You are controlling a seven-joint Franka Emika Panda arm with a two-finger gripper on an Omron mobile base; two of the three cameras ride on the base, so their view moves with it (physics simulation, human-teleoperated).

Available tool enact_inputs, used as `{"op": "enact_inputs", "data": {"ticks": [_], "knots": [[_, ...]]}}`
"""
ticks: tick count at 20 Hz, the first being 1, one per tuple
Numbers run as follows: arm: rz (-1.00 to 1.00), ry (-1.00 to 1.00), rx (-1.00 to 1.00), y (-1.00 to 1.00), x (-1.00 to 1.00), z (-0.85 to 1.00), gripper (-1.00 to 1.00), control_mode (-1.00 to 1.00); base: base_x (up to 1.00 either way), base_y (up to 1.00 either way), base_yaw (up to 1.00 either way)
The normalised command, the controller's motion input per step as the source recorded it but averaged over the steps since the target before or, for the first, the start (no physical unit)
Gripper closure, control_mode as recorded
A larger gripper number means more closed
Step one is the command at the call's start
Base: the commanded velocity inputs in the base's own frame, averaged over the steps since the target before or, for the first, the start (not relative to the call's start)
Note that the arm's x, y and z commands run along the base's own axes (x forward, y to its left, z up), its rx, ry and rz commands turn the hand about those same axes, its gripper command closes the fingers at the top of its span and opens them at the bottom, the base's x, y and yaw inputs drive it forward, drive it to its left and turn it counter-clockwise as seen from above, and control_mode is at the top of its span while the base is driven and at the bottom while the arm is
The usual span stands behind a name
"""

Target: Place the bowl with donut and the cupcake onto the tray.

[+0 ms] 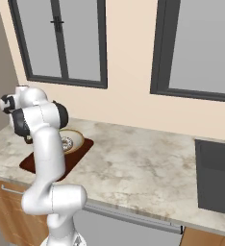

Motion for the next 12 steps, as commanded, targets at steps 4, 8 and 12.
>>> {"op": "enact_inputs", "data": {"ticks": [4,8,12], "knots": [[0.0,0.0,0.0,0.01,0.06,0.0,-1.0,-1.0,0.0,0.0,0.0],[0.0,0.0,0.0,0.0,0.0,-0.25,-1.0,-1.0,0.0,0.0,0.0],[0.0,0.0,0.0,0.05,0.0,-0.22,-1.0,-1.0,0.0,0.0,0.0]]}}
